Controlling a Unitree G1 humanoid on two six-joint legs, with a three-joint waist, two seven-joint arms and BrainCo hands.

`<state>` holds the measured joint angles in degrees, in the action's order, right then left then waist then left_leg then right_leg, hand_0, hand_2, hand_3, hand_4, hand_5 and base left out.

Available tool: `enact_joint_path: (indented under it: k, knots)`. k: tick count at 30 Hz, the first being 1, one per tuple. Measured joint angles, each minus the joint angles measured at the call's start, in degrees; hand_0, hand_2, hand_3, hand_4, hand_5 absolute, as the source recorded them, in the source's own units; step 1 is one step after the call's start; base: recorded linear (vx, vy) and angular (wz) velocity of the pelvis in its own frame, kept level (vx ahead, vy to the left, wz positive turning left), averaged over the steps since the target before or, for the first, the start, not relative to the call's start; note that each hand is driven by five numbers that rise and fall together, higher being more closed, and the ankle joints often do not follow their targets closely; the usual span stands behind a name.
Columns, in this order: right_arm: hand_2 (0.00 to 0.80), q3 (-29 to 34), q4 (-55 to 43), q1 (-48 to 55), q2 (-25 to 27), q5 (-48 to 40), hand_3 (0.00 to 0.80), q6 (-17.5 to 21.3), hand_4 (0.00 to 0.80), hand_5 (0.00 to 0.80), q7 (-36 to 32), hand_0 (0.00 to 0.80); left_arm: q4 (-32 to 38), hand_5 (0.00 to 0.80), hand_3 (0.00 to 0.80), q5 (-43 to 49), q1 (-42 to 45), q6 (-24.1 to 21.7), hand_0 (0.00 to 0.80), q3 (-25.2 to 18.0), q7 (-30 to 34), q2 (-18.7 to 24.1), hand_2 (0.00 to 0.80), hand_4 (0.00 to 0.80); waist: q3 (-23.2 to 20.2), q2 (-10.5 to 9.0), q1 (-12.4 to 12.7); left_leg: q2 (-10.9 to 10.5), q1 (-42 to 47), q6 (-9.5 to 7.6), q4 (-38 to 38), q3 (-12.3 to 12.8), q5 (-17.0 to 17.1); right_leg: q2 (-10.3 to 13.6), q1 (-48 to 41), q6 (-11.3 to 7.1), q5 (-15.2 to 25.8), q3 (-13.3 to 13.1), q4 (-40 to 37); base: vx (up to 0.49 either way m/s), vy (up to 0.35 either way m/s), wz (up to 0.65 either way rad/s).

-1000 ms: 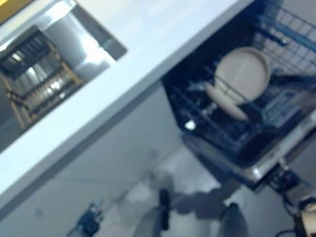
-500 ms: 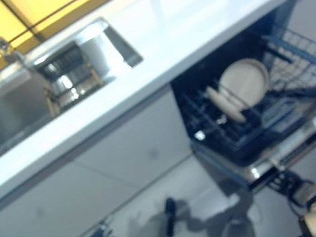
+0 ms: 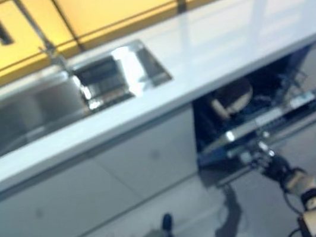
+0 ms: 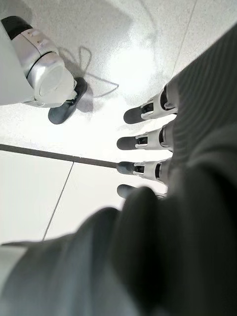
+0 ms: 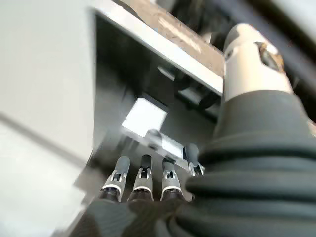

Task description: Take plates into dishwasher

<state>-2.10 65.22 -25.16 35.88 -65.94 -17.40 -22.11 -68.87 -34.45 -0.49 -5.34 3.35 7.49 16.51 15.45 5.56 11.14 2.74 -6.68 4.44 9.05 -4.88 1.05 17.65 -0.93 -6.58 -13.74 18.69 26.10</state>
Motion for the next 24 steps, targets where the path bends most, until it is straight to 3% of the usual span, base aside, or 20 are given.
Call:
enact_joint_path:
  k: [5,8,10,12,18,24]
  knots:
    - [0.0,0.24,-0.72,-4.38,-3.86,3.3,0.0,-0.08,0.0,0.0,-7.06,0.0,-0.36,0.0,0.0,0.02,1.66,-0.09,0.0,0.02,0.1,1.35,0.0,0.0,-5.19,-2.08,1.05,1.04,0.09,-1.12,-1.81,1.67,2.33,-0.88,-0.76,-0.06,0.18,-0.37,-2.56,0.012,-0.035,0.15]
    - [0.0,0.11,-1.34,-6.8,-4.8,7.67,0.0,-0.05,0.0,0.0,-8.12,0.0,-0.36,0.0,0.0,0.05,2.18,-0.15,0.0,0.08,0.16,1.5,0.0,0.0,-7.84,-2.82,1.93,2.0,0.03,0.14,-2.95,2.91,5.67,-1.79,-1.09,-1.13,0.22,-0.32,-4.63,-0.037,-0.067,-0.02]
    - [0.0,-0.05,-1.18,-6.83,-4.85,11.97,0.0,-0.01,0.0,0.0,-7.76,0.0,-0.34,0.0,0.0,0.16,1.71,-0.32,0.0,0.12,0.14,1.78,0.0,0.0,-8.79,-4.37,2.14,1.99,0.02,1.46,-4.49,3.18,6.58,-2.38,-1.41,-2.42,1.24,-0.32,-7.36,-0.102,-0.105,-0.04]
    - [0.0,-0.9,-0.57,-6.73,-4.82,16.38,0.0,0.09,0.0,0.0,-6.82,0.0,-0.46,0.0,0.0,1.24,0.76,-0.31,0.0,0.47,0.06,1.99,0.0,0.0,-9.03,-5.13,1.78,2.15,0.08,1.48,-4.98,3.16,6.57,-3.22,-2.55,-2.76,2.22,-0.3,-10.13,-0.09,-0.107,0.03]
    - [0.0,-3.17,2.71,-5.82,-6.06,28.85,0.0,1.14,0.0,0.0,-2.97,0.0,-2.32,0.0,0.0,2.3,-2.19,-0.25,0.0,1.31,-0.17,2.13,0.0,0.0,-9.14,-5.88,0.71,3.31,1.47,1.68,-6.64,3.35,6.42,-5.71,-5.73,-2.18,4.51,-0.41,-16.41,-0.02,-0.055,-0.03]
    - [0.0,-4.83,3.22,1.91,-9.45,34.96,0.0,3.0,0.0,0.0,1.07,0.0,-3.23,0.0,0.0,2.95,-3.53,1.15,0.0,2.06,-2.36,2.15,0.0,0.0,-9.37,-7.31,0.66,3.76,2.06,1.94,-7.27,3.51,5.86,-6.24,-6.08,-1.74,4.31,-0.57,-16.94,-0.088,-0.089,-0.03]
